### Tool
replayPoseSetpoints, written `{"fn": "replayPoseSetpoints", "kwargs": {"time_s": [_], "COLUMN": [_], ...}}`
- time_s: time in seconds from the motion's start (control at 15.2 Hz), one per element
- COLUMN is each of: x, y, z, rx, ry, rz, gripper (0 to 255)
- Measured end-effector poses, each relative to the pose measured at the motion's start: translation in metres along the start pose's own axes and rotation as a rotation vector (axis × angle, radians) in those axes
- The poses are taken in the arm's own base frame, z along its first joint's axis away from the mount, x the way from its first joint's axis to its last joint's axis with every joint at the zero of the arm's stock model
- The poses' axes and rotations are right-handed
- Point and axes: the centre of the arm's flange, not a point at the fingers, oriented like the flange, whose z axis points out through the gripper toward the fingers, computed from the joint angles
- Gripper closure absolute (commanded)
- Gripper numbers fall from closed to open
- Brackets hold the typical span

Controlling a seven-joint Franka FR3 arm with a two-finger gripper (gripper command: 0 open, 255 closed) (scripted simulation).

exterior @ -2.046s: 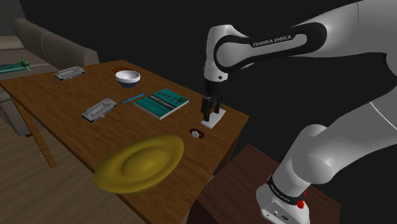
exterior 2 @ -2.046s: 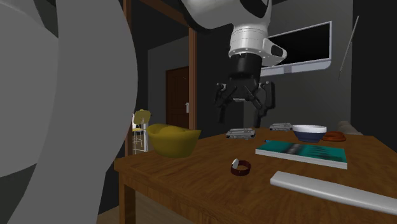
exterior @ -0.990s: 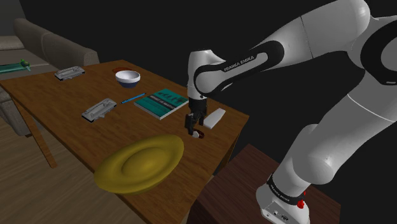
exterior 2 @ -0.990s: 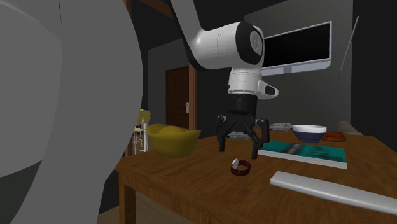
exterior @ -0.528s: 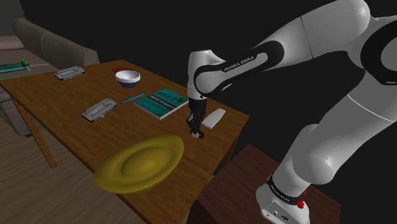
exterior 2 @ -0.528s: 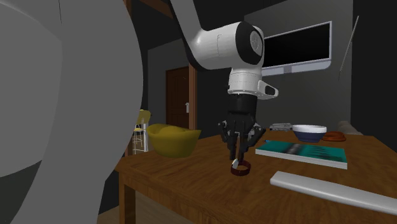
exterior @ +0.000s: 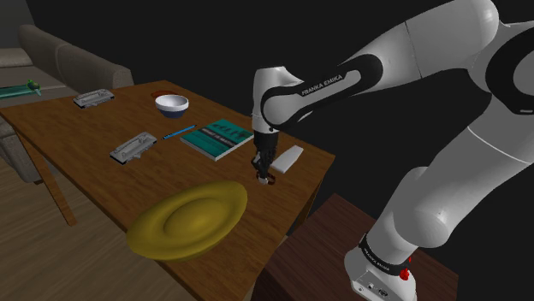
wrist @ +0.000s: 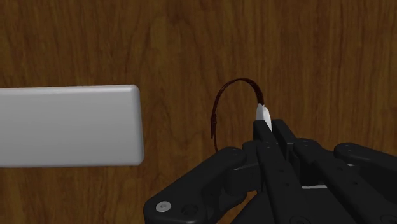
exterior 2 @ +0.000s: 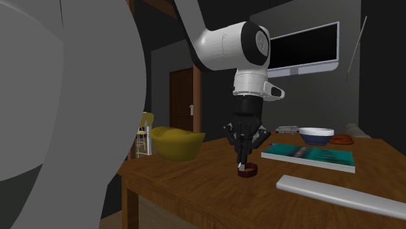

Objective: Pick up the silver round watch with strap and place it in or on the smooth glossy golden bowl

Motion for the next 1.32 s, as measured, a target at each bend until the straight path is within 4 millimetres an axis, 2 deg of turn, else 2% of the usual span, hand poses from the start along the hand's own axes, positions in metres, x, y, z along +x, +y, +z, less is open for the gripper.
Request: {"fn": "replayPoseSetpoints", "kwargs": {"time_s": [1.32], "x": [-0.015], "y": [-0.004], "z": [-0.103], "rx": [0.000], "ry": [0.000], "rz": [0.000], "gripper": [255]}}
